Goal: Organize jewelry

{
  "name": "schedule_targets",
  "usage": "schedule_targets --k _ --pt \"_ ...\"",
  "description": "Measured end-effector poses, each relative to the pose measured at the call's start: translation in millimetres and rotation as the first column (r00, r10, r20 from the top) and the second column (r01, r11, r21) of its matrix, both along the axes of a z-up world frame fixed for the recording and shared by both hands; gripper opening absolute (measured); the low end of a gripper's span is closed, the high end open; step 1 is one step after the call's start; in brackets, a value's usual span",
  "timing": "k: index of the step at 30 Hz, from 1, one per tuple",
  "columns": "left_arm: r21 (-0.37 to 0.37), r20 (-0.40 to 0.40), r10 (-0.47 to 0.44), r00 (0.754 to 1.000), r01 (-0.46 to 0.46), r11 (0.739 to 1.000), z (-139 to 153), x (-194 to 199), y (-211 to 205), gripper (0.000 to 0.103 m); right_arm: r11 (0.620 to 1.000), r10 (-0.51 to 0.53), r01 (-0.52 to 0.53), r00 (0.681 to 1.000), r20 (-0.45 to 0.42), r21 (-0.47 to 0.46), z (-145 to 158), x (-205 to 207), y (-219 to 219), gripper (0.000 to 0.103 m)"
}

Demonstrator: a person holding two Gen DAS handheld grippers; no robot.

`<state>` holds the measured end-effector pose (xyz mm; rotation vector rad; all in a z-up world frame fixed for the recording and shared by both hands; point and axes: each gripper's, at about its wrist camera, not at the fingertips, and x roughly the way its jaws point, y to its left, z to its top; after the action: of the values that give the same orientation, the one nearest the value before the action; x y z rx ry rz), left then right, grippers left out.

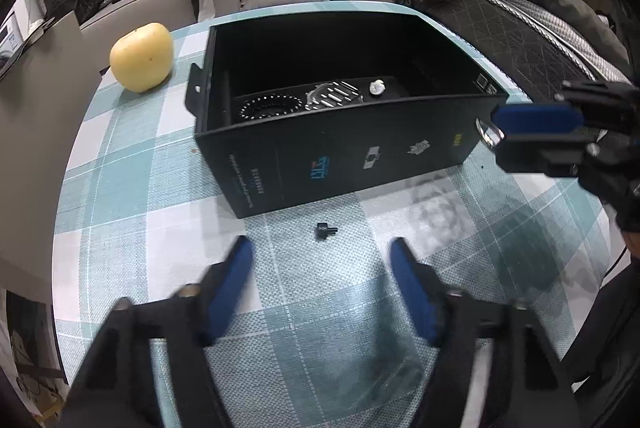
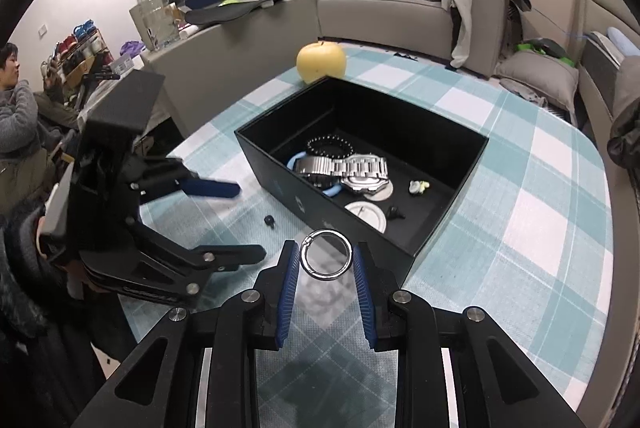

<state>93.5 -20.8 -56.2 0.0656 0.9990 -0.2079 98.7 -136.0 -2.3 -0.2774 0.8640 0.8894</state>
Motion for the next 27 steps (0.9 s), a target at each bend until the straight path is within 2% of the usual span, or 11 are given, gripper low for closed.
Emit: schedule_targets --k 4,6,11,15,19,22,27 --pt "0.007 -0.013 -0.007 1.000 0.007 1.000 -4 4 -4 0.042 1.000 0.008 -0.008 1.000 0.004 0.003 2 0 -2 0.026" --pt "0.023 -0.007 -0.006 1.000 0.006 1.000 -5 4 -6 0.033 1.000 0.013 -0.013 1.000 0.004 0.003 2 -2 -3 0.026" --pt "0.030 -0.008 -0.001 1.000 0.001 1.000 -4 8 -10 0.031 1.000 0.011 -0.011 1.000 0.006 0.010 3 -2 -8 0.026" --pt "0.031 -0.003 -0.012 1.000 0.012 0.999 -4 8 -11 0.022 1.000 0.007 -0.007 1.000 0.009 0.015 4 -2 -11 0.026" --pt "0.031 -0.001 -0.021 1.000 0.021 0.999 -4 8 -13 0.020 1.000 0.000 0.000 1.000 0.012 0.018 6 -2 -12 0.026" --pt "0.028 0.002 -0.037 0.999 0.037 0.999 -3 7 -14 0.007 1.000 -0.002 0.002 1.000 0.015 0.015 6 -2 -11 0.026" --pt "0.040 0.007 -0.044 0.999 0.044 0.998 -3 4 -13 0.007 1.000 -0.001 0.001 1.000 0.016 0.011 5 -1 -8 0.026"
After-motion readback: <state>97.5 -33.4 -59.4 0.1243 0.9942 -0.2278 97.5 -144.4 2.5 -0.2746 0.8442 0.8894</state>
